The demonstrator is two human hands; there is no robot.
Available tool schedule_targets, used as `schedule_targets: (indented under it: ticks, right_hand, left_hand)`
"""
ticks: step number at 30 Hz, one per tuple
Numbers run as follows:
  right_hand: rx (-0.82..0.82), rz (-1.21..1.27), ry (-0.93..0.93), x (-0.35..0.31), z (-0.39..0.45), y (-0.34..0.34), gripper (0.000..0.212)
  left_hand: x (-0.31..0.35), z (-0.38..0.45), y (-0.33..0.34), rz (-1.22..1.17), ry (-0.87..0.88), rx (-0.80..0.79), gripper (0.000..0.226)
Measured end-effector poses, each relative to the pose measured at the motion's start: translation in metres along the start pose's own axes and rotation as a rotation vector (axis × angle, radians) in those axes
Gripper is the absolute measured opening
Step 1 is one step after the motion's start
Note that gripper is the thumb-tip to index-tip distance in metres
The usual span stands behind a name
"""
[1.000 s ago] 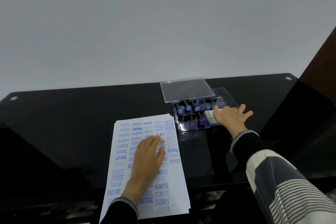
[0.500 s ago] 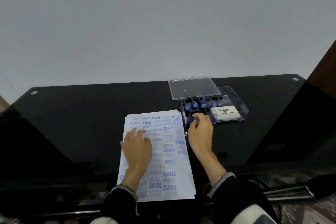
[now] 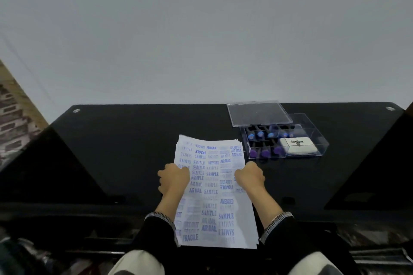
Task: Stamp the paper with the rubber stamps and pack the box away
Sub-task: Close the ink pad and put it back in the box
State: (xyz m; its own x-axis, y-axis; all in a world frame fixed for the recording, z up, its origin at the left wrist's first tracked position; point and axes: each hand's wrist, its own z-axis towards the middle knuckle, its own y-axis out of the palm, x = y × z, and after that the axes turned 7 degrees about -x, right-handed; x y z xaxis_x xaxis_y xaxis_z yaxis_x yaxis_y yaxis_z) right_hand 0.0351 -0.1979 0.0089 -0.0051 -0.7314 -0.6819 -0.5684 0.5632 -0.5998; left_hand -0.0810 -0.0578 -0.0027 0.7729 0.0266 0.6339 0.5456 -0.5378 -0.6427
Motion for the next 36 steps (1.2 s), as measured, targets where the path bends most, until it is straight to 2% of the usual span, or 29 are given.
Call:
schedule_targets:
  ticks: [2,7,12,16,20,24,26,29,30,32,36]
  right_hand:
    - [-0.019,-0.042,0.029,-0.005,-0.001,-0.001,0.005]
    - [-0.052,-0.08,0.109,-0.012,0.001,0.002,0.012]
    - [-0.086,0.09,0.036,-0.023,0.005,0.005,0.046]
    - [-0.045,-0.093,0.069,-0.022,0.002,0.011,0.036]
    - [0.029,-0.141,0.157,-0.019,0.0,0.011,0.051]
    - [0.002,-0.026,0.096,-0.019,0.005,0.008,0.063]
    - [-0.015,0.11,0.077,-0.018,0.011,0.006,0.052]
    - [-0.066,0.148,0.034,-0.018,0.014,-0.001,0.015]
    - [-0.088,0.165,-0.002,-0.02,0.014,-0.005,0.013]
    - [-0.1,0.297,-0.187,-0.029,0.01,-0.012,0.017]
    - [0.104,0.433,-0.679,-0.061,-0.01,-0.029,0.013]
  left_hand:
    - [-0.002,0.003,0.001,0.012,-0.019,0.021,0.043]
    - [-0.004,0.001,0.003,0.098,-0.016,0.086,0.038]
    - [-0.001,0.001,0.005,0.004,0.071,0.071,0.03]
    - [0.003,0.0,0.005,-0.021,0.048,0.007,0.022]
    - [0.0,0.001,0.009,0.017,0.085,0.013,0.014]
    - [-0.003,0.003,0.012,-0.003,0.167,0.071,0.016]
    - [-0.004,0.003,0.012,-0.054,0.246,0.072,0.018]
    - [0.002,-0.001,0.005,-0.149,0.39,0.102,0.02]
    - [0.006,-0.003,0.0,-0.184,0.444,0.128,0.021]
    - [0.018,-0.009,-0.012,-0.277,0.573,0.199,0.02]
    - [0.05,-0.024,-0.039,-0.481,0.827,0.378,0.013]
